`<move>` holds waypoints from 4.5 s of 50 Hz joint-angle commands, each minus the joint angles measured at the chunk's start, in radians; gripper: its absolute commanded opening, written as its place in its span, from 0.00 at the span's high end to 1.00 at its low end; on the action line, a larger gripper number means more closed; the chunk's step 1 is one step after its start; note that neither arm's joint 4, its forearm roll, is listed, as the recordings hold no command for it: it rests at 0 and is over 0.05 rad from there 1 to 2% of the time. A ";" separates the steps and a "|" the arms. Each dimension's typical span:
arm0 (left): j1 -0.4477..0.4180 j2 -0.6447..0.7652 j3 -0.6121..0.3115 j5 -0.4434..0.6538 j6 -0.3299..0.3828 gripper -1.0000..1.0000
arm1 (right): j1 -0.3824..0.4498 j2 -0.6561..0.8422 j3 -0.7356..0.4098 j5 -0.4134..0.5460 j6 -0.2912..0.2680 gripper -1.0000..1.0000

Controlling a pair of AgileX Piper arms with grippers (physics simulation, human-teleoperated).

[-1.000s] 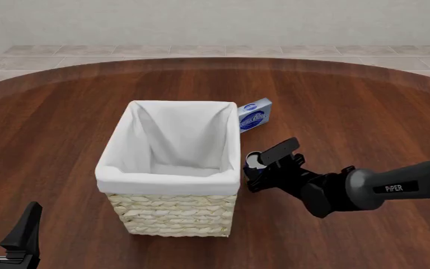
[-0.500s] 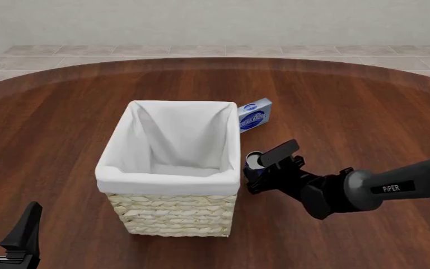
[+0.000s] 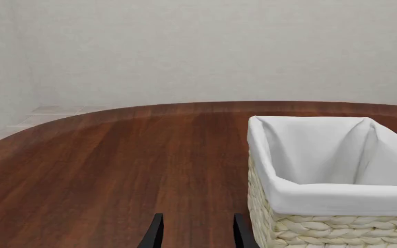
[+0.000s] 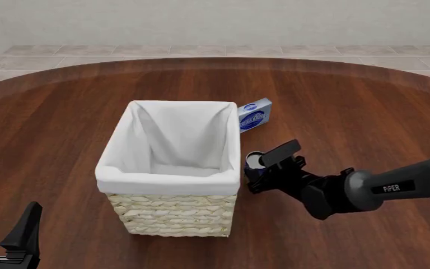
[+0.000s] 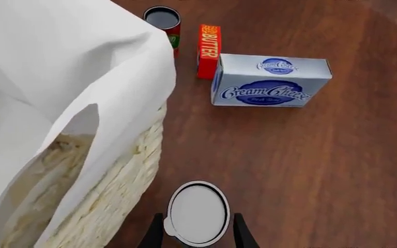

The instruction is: Pick up the alphabet soup and put it in the basket.

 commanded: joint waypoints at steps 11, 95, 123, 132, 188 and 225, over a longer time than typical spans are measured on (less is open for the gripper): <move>0.000 0.000 0.000 0.000 0.000 0.00 | -0.017 -0.002 0.002 -0.008 0.000 1.00; 0.000 0.000 0.000 0.000 0.000 0.00 | -0.046 -0.403 0.032 0.205 -0.114 1.00; 0.000 0.000 0.000 0.000 0.000 0.00 | -0.049 -0.491 0.001 0.277 -0.138 1.00; 0.000 0.000 0.000 0.000 0.000 0.00 | -0.052 -0.516 -0.020 0.308 -0.112 1.00; 0.000 0.000 0.000 0.000 0.000 0.00 | 0.019 -0.556 -0.166 0.419 -0.150 1.00; 0.000 0.000 0.000 0.000 0.000 0.00 | 0.085 -0.545 -0.294 0.498 -0.174 1.00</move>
